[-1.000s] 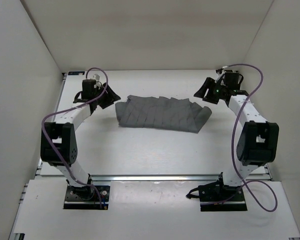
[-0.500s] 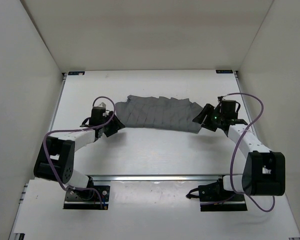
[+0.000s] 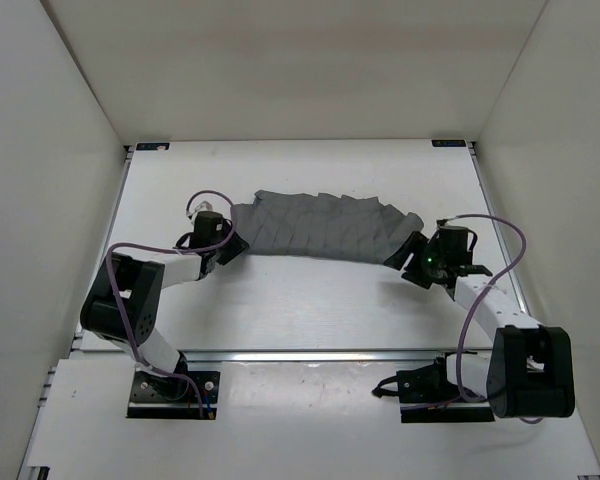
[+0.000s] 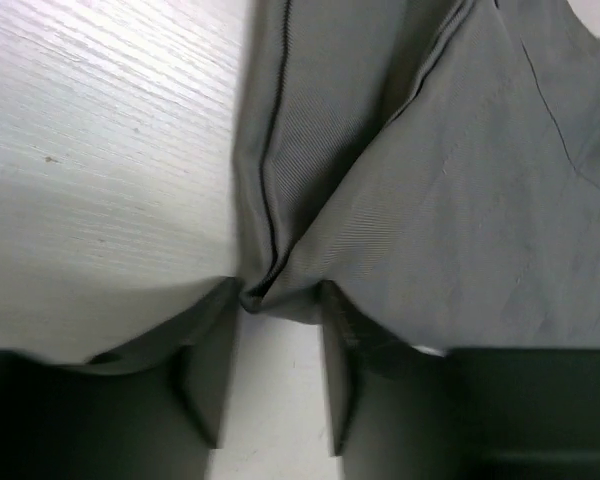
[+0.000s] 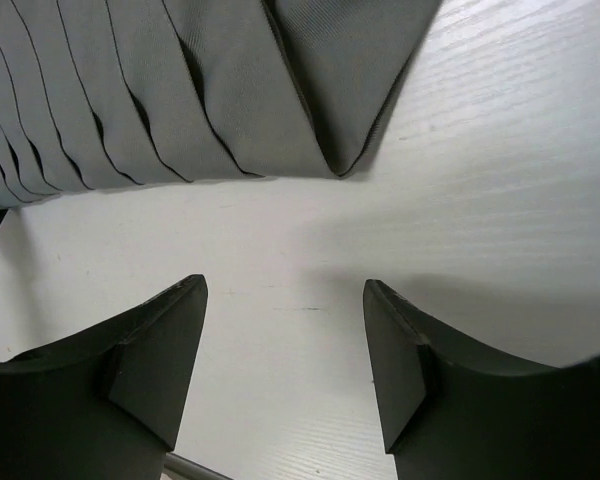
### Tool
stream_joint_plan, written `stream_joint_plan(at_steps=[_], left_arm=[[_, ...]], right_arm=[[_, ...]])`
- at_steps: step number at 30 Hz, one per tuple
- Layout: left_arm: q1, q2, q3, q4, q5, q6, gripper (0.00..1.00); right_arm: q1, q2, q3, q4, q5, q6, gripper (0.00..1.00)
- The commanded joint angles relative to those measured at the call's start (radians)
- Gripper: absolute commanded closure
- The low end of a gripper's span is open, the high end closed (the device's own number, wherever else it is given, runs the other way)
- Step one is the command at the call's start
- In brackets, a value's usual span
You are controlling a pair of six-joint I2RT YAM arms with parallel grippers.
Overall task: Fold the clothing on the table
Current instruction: Fold the skirt
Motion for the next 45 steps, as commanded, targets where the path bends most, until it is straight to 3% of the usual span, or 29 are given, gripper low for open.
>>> stream_joint_plan(at_steps=[1,3,5,6,13,18,20,21,22,30,35,38,42,45], left_arm=[[-0.003,0.002,0.010,0.052,-0.073,-0.039,0.57],[-0.010,0.008,0.008,0.060,-0.082,-0.041,0.73],[-0.012,0.013,-0.001,0.070,-0.076,-0.039,0.97],[-0.012,0.011,-0.010,0.087,-0.067,-0.042,1.00],[-0.017,-0.007,-0.041,0.100,-0.014,-0.038,1.00],[-0.026,-0.044,-0.090,0.106,0.001,-0.039,1.00],[-0.032,-0.058,-0.110,0.104,0.001,-0.035,1.00],[-0.035,-0.068,-0.125,0.107,0.002,-0.042,1.00],[-0.040,-0.078,-0.128,0.112,0.004,-0.036,1.00],[-0.185,-0.085,-0.110,0.083,0.033,-0.041,1.00],[-0.251,-0.039,-0.098,0.106,0.029,-0.073,1.00],[-0.244,-0.018,-0.119,0.141,0.039,-0.083,1.00],[-0.221,-0.018,-0.163,0.159,0.044,-0.094,1.00],[-0.221,-0.030,-0.183,0.170,0.044,-0.099,1.00]], right_arm=[[-0.007,-0.051,-0.028,0.083,0.011,0.040,0.40],[-0.043,-0.045,-0.059,0.106,0.014,0.054,0.39],[-0.056,-0.022,-0.071,0.130,-0.016,0.063,0.40],[-0.052,0.000,-0.073,0.146,-0.015,0.064,0.39],[-0.030,0.194,-0.040,0.281,-0.018,0.104,0.37],[0.000,0.294,0.018,0.337,-0.011,0.147,0.44],[0.003,0.324,0.026,0.366,-0.021,0.150,0.66],[-0.003,0.339,0.041,0.378,-0.052,0.150,0.88],[0.000,0.347,0.039,0.374,-0.075,0.150,1.00],[-0.112,0.179,0.133,0.245,-0.058,-0.004,1.00],[-0.066,0.124,0.291,0.182,-0.156,-0.182,1.00],[0.015,0.207,0.470,0.104,-0.274,-0.222,1.00],[0.242,0.377,0.706,0.027,-0.404,-0.322,1.00],[0.410,0.519,0.864,-0.089,-0.399,-0.394,1.00]])
